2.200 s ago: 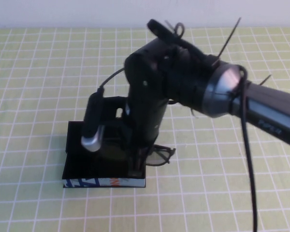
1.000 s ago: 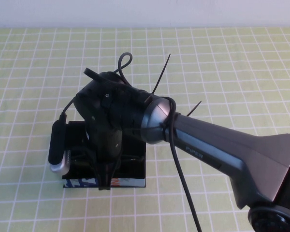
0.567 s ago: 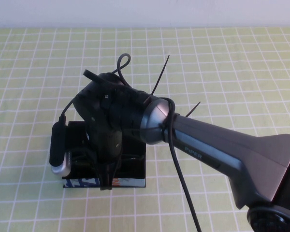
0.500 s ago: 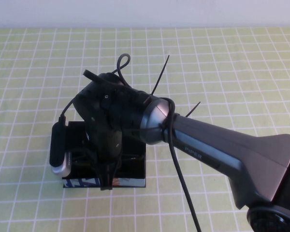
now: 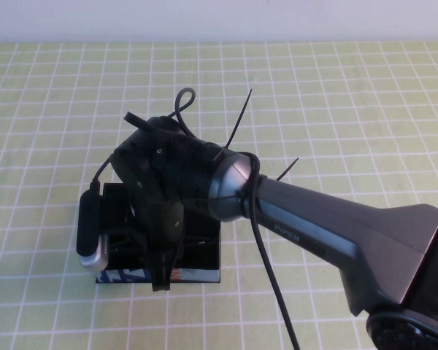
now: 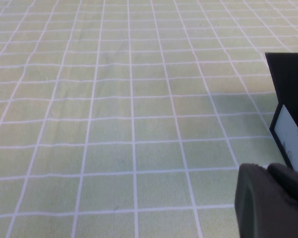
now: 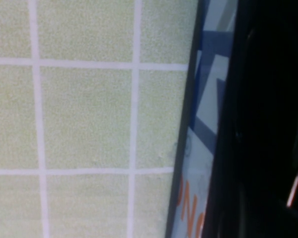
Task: Return glasses to glasses case
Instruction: Place the glasses in the glasses case
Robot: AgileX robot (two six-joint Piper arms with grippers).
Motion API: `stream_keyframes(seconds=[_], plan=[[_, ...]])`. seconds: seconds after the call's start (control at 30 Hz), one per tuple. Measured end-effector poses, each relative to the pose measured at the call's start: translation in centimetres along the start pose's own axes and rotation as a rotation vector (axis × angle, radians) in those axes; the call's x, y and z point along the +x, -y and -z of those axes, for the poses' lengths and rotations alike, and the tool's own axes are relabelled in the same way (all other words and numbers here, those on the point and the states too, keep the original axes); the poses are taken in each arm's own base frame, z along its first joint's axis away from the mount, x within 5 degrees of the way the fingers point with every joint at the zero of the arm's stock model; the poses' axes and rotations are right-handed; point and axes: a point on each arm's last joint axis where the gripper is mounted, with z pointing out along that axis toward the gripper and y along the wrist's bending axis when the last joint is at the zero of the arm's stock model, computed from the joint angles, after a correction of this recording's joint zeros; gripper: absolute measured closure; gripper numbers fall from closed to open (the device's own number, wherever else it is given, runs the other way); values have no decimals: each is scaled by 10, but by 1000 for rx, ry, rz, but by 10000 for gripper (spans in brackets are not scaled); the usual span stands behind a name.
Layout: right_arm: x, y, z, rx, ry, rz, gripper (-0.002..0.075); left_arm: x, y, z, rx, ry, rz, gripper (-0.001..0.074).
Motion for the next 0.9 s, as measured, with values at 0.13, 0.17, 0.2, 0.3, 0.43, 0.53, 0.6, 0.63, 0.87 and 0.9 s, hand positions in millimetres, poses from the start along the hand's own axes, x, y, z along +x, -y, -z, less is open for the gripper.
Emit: stream_keyframes(seconds=[0.13,0.17,0.2,0.3,0.43,0.53,0.6,0.63,0.87,0.9], plan=[[0,0,0,0,0,0,662,0,0,0,0,0,0,736],[0,0,0,0,0,0,662,0,0,0,0,0,0,736],[0,0,0,0,0,0,662,0,0,0,0,0,0,736],[0,0,0,0,0,0,662,0,0,0,0,0,0,736],[0,0,0,-2,1,-1,655,0,0,0,0,0,0,736],[0,0,0,2,-1,-27,608,0,0,0,0,0,0,736],[1,1,0,9,-7,-39,550,0,0,0,0,0,0,736],[1,1,0,11,-9,-40,520,0,0,0,0,0,0,736],[2,3,0,33,-25,-49,438,0,0,0,0,0,0,736],[3,4,1,41,-29,-51,437,0,0,0,0,0,0,736]])
